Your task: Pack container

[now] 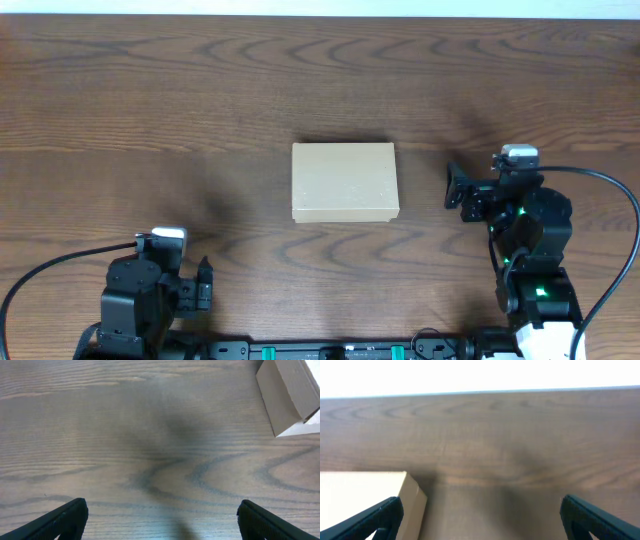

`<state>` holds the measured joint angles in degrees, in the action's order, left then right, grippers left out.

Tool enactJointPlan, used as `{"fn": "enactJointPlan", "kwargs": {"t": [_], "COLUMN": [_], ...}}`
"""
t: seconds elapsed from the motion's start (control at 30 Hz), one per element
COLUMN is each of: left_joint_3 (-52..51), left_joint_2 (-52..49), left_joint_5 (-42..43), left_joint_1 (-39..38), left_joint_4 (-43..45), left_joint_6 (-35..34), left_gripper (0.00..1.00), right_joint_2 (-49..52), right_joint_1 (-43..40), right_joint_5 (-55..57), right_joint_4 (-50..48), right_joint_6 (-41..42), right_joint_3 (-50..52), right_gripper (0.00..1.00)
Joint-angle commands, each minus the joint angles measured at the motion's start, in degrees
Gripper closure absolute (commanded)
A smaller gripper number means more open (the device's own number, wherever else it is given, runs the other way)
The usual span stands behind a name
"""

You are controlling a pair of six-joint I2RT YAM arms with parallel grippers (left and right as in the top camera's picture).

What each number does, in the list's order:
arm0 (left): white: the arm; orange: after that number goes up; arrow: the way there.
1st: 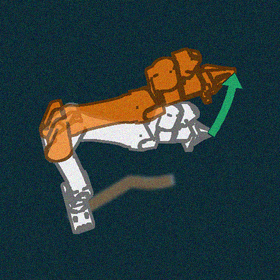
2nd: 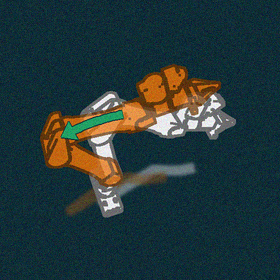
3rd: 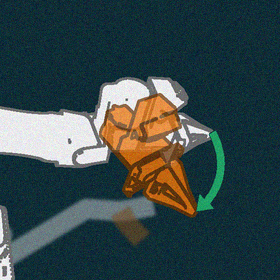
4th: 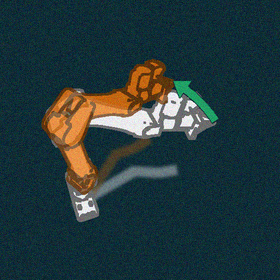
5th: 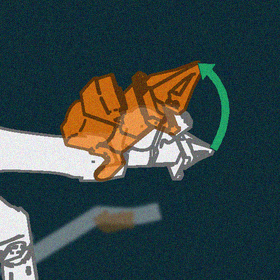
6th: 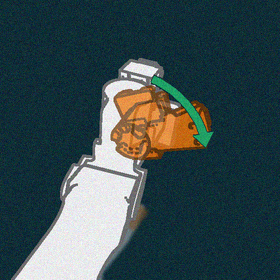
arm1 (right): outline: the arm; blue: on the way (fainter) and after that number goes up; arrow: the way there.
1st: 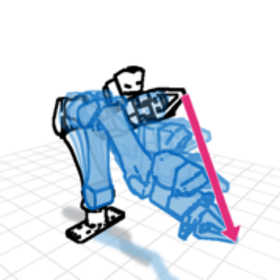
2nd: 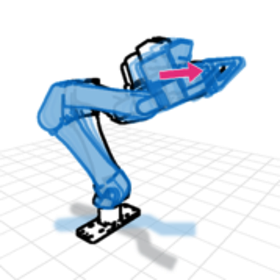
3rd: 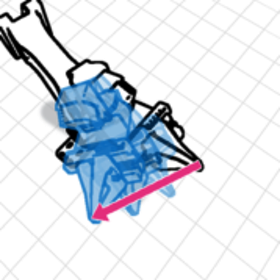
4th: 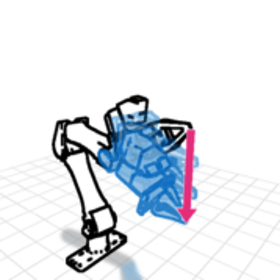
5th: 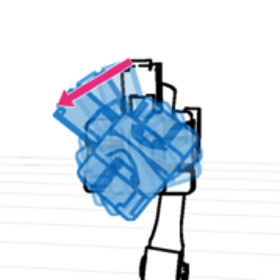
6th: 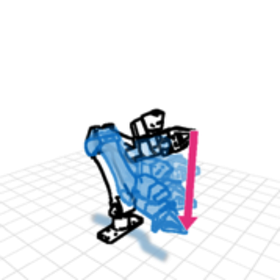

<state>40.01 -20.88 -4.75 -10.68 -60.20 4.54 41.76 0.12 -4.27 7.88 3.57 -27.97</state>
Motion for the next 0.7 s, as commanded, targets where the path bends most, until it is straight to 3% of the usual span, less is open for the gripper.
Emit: {"fn": "enactJointPlan", "kwargs": {"t": [0.0,0.2,0.67], "left_joint_3": [-0.2,-0.2,-0.2], "left_joint_2": [0.0,0.0,0.0], "left_joint_5": [-0.6,-0.6,-0.6], "left_joint_1": [-0.2,-0.2,-0.2], "left_joint_4": [-0.2,-0.2,-0.2], "left_joint_6": [0.2,0.2,0.2], "left_gripper": [0.04,0.04,0.05], "right_joint_2": [-3.6,-13.3,-28.4], "right_joint_1": [-0.1,0.0,0.1], "right_joint_5": [0.6,0.6,1.3], "right_joint_4": [-5.1,-15.9,-22.3], "right_joint_6": [-0.9,0.7,0.4], "right_joint_3": [5.8,16.6,26.6], "right_gripper": [0.01,0.01,0.01]}}
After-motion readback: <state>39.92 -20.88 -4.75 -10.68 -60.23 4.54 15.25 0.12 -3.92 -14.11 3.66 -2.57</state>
